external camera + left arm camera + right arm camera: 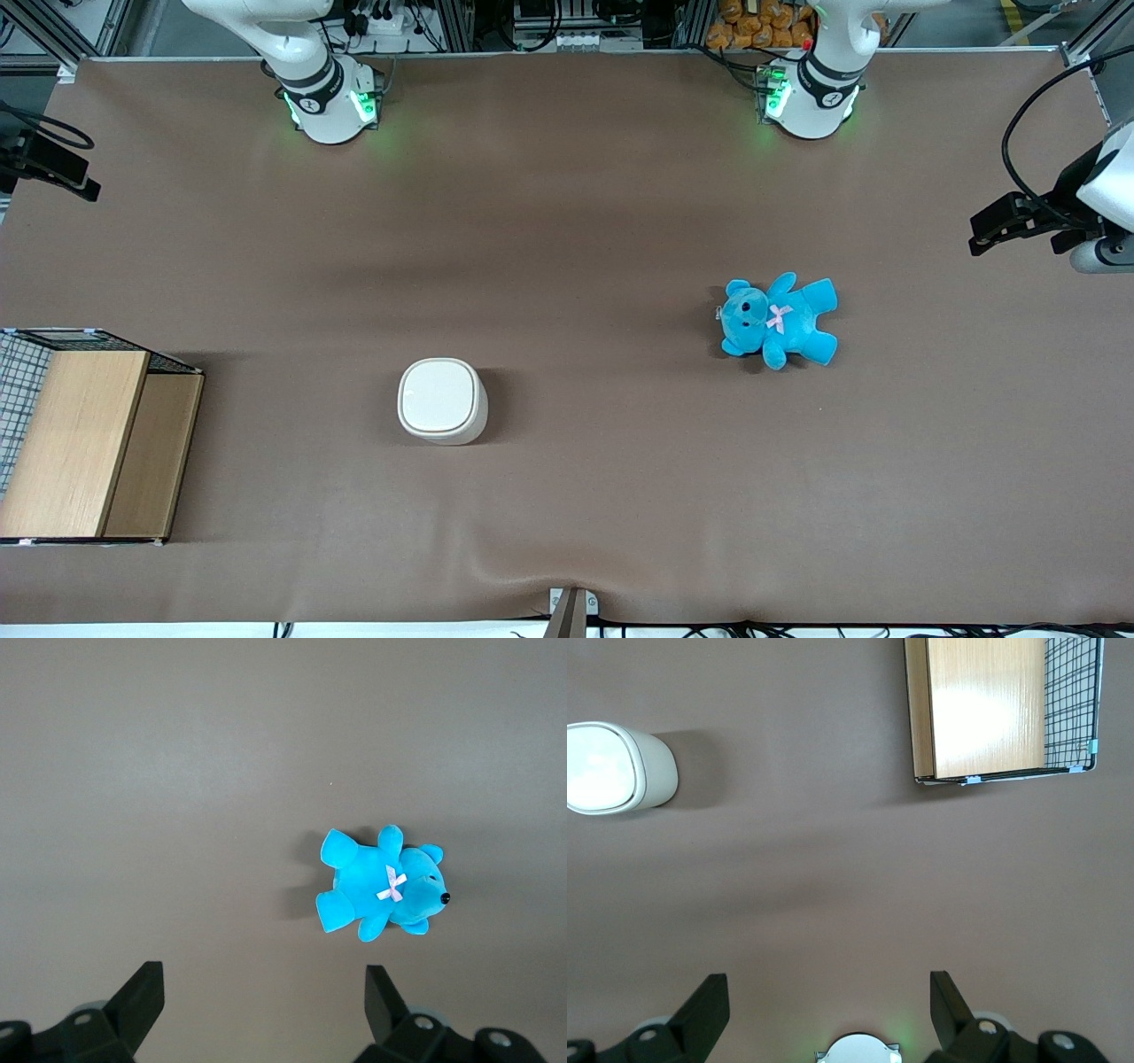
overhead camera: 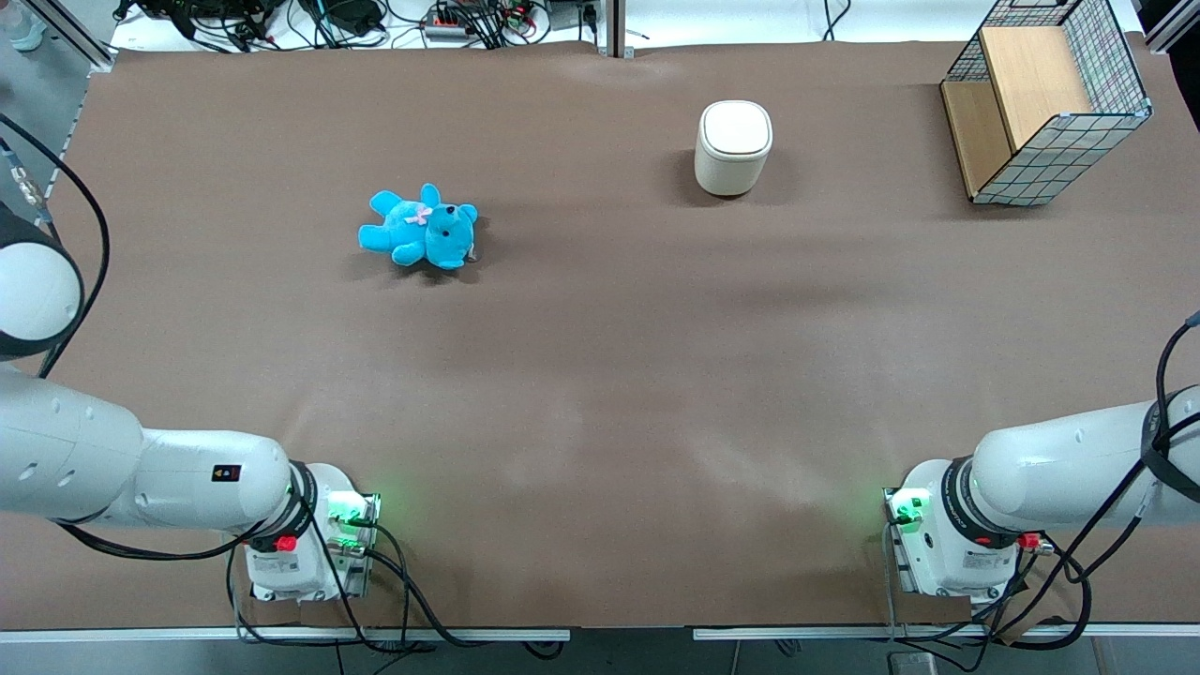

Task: Open trash can with right arm
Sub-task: 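Start moving the right arm out from its rest pose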

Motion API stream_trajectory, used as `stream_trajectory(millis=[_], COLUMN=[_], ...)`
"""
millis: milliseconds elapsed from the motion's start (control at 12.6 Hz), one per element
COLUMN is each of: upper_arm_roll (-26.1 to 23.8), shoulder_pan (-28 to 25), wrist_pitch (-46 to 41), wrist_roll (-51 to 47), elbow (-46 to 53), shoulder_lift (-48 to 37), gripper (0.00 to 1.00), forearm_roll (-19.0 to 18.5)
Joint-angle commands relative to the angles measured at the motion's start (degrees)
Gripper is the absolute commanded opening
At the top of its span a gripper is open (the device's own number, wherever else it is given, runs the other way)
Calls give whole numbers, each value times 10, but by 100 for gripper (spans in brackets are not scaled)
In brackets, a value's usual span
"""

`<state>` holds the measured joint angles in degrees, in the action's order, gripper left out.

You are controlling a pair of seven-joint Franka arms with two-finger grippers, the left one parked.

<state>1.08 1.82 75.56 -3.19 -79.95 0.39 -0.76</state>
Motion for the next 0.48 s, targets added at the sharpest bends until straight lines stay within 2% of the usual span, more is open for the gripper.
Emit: stream_trajectory(millis=[0, 239, 398], upper_arm_roll=[-4, -5, -5], shoulder_pan=[0, 0, -13], wrist_pitch=[-2, -5, -6], wrist_roll=[-6, 0, -1], elbow=[6, 19, 23], shoulder_lift=[0, 28, 56], gripper=[100, 100, 100], forearm_roll=[-6, -7, 23])
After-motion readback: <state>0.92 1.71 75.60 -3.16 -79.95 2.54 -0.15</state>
